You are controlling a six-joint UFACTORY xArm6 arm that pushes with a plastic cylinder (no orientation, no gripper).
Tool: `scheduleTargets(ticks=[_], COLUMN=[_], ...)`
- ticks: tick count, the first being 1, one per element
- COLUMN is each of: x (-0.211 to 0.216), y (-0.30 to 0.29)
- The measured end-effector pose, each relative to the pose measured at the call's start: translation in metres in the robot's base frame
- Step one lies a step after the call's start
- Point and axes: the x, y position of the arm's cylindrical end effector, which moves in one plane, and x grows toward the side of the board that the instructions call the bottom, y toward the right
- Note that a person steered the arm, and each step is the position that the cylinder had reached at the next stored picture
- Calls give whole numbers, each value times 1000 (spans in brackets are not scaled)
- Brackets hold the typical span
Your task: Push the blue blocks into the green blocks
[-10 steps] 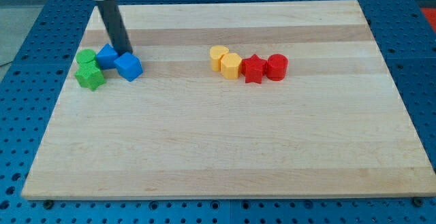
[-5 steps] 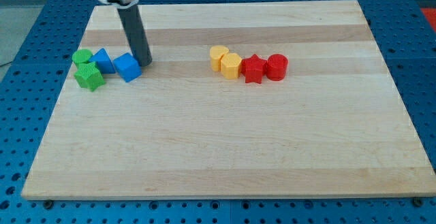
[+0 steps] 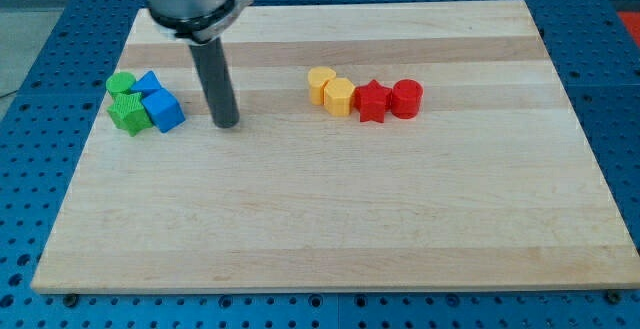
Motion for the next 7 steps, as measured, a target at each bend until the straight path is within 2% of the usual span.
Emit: scheduleTargets(ticks=[1,7], x=[0,0], y=[-22,-54])
